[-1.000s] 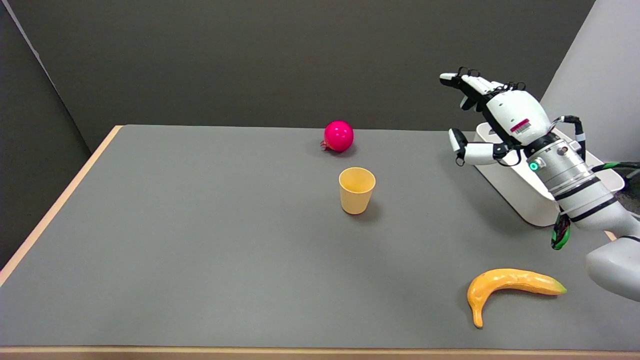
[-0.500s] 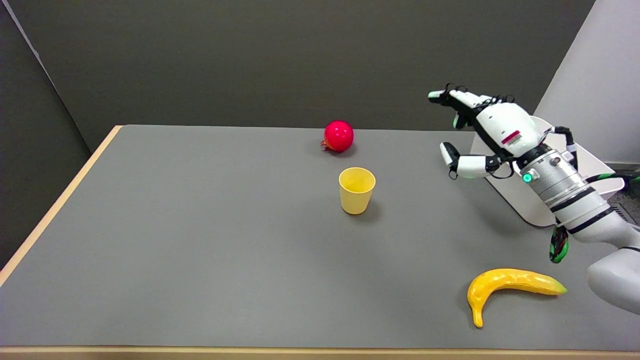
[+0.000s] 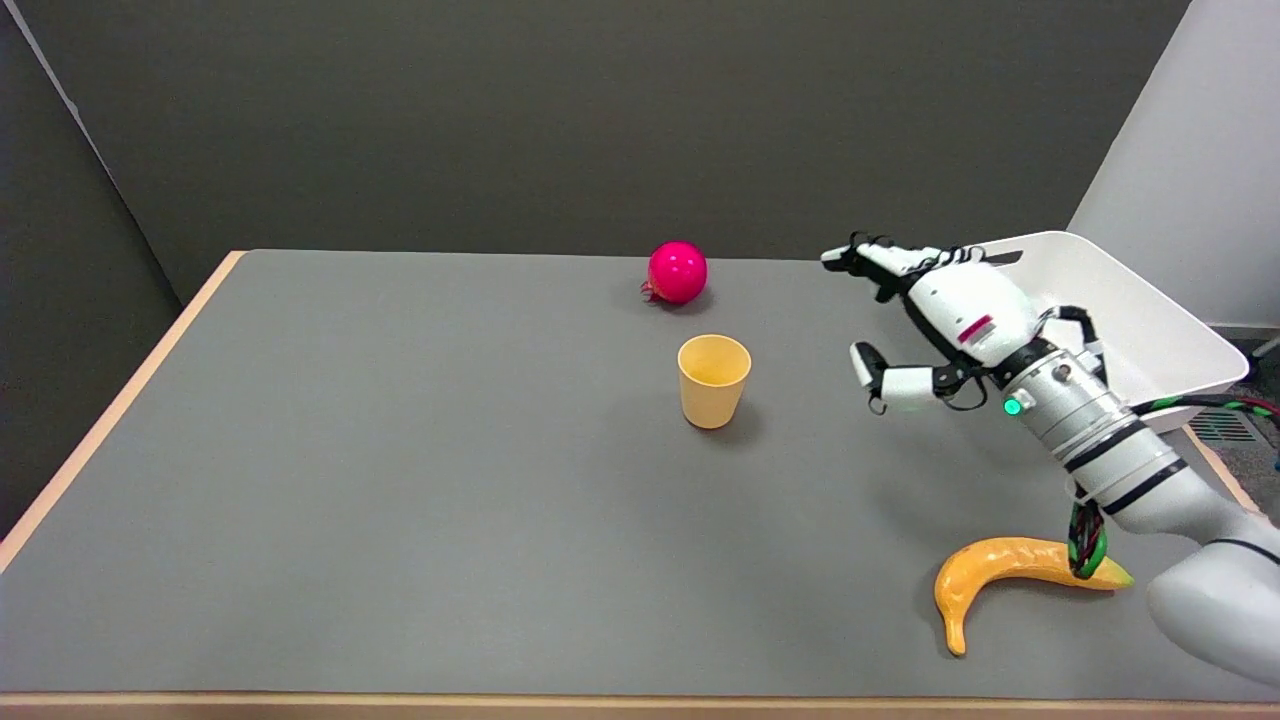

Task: Pick up the yellow cup.

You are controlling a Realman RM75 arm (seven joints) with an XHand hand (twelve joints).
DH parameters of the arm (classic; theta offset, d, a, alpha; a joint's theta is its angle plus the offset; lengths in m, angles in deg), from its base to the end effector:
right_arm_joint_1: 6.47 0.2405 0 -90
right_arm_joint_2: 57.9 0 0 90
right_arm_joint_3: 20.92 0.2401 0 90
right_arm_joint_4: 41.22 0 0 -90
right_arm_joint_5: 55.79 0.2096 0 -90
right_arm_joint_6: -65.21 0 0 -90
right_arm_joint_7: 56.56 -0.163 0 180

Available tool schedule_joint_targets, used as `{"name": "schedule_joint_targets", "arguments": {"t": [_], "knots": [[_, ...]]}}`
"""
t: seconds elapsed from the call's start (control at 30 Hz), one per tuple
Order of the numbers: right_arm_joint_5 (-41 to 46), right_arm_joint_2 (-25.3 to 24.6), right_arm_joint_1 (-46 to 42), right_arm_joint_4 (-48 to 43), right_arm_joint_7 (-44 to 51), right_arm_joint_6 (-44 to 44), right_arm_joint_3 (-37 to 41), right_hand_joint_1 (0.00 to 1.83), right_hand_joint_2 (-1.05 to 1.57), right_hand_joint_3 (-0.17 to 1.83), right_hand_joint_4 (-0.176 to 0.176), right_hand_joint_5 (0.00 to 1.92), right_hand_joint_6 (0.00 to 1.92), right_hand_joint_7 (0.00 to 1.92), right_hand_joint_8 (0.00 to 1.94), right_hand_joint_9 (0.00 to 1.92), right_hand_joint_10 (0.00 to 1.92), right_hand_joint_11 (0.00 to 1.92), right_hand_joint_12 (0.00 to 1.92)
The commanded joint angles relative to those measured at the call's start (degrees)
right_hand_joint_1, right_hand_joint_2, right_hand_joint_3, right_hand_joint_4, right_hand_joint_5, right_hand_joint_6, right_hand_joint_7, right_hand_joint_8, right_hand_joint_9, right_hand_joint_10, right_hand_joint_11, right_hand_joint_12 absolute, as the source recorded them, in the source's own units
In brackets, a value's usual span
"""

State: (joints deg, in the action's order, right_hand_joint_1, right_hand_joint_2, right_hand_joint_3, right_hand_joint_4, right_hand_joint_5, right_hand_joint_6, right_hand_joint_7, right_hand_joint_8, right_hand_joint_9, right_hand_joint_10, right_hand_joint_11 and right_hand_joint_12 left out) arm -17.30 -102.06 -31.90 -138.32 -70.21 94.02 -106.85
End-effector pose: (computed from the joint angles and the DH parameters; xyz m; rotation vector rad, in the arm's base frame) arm -0.1830 -0.2870 0.3886 1.6738 0.0426 0.2550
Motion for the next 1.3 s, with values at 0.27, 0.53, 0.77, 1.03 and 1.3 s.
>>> {"name": "schedule_joint_targets", "arguments": {"t": [0.27, 0.53, 0.77, 1.03, 1.3], "knots": [[8.9, -4.8, 20.3, 10.8, -12.7, -0.1, -19.8, 0.55, 0.63, 1.0, 0.006, 0.04, 0.21, 0.04, 0.14, 0.02, 0.5, 0.0, 0.98], [9.8, -10.7, 21.3, 18.0, -20.5, 4.7, -23.4, 0.47, 0.62, 0.96, -0.065, 0.0, 0.18, 0.0, 0.07, 0.0, 0.27, 0.0, 0.66], [14.9, -12.4, 21.7, 21.6, -32.0, 7.2, -26.0, 0.35, 0.66, 0.89, -0.049, 0.0, 0.12, 0.0, 0.07, 0.0, 0.27, 0.0, 0.65], [18.7, -12.6, 24.2, 25.0, -36.6, 5.9, -28.2, 0.35, 0.61, 0.99, -0.043, 0.0, 0.06, 0.0, 0.0, 0.0, 0.16, 0.0, 0.58], [19.9, -12.8, 32.0, 30.9, -38.0, 6.3, -35.8, 0.32, 0.63, 0.89, -0.037, 0.0, 0.04, 0.0, 0.0, 0.0, 0.14, 0.0, 0.54]]}}
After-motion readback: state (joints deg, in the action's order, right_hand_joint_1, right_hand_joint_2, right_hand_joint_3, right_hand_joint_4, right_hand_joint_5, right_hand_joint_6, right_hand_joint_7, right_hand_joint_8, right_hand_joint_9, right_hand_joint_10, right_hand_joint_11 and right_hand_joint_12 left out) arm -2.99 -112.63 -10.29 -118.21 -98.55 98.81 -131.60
